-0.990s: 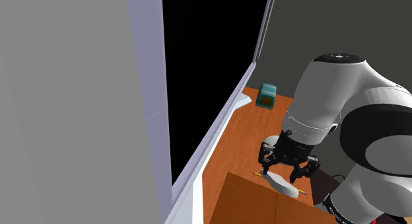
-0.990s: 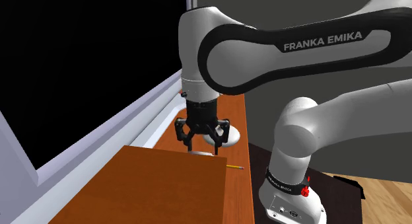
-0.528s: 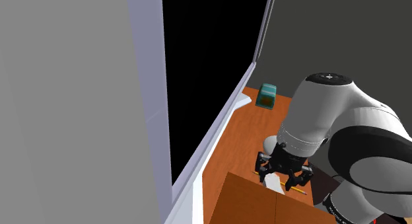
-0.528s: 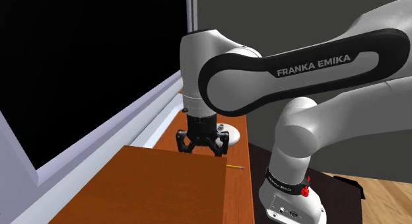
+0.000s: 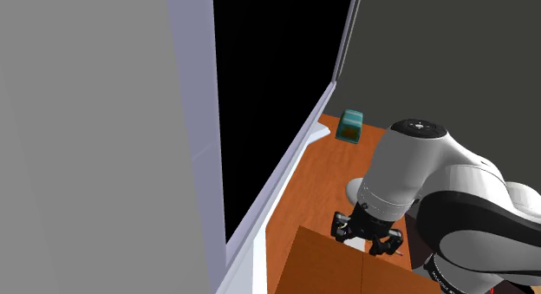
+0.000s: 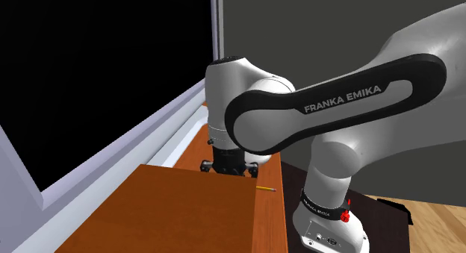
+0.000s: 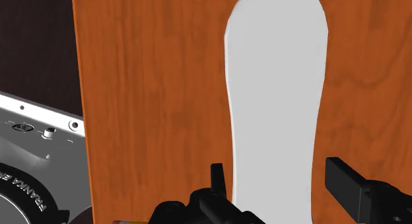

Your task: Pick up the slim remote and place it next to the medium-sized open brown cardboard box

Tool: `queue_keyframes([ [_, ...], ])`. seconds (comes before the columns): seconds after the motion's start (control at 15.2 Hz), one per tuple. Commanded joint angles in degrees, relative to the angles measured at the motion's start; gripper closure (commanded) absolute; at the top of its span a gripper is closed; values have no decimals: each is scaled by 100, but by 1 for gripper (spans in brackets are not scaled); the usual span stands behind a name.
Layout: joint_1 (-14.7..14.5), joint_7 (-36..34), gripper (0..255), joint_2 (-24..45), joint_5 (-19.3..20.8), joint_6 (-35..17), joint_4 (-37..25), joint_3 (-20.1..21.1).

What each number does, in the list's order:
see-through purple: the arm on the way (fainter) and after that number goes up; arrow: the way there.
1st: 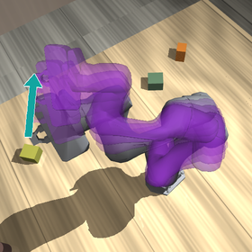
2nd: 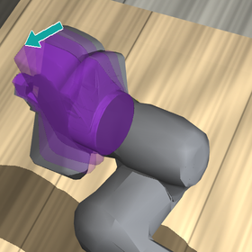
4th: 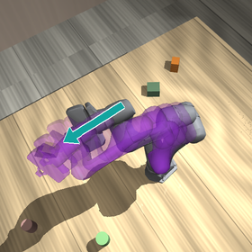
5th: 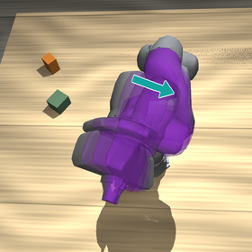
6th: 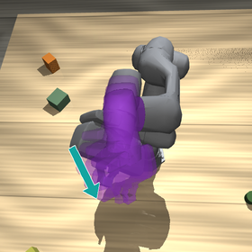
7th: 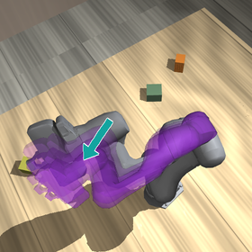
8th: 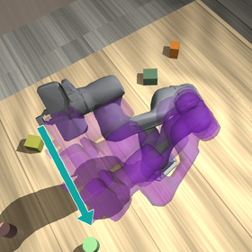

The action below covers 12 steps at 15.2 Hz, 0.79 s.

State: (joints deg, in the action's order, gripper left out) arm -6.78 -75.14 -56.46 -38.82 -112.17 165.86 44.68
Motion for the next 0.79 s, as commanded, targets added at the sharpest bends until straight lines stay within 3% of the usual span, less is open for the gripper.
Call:
queue_keyframes([
  [0.0, 11, 23, 255, 123, -103, -197, 76, 124],
  [0.53, 12, 23, 255, 123, -104, -197, 76, 125],
  [0.59, 12, 23, 0, 123, -104, -198, 76, 125],
  [0.73, 12, 23, 0, 123, -104, -198, 75, 125],
])
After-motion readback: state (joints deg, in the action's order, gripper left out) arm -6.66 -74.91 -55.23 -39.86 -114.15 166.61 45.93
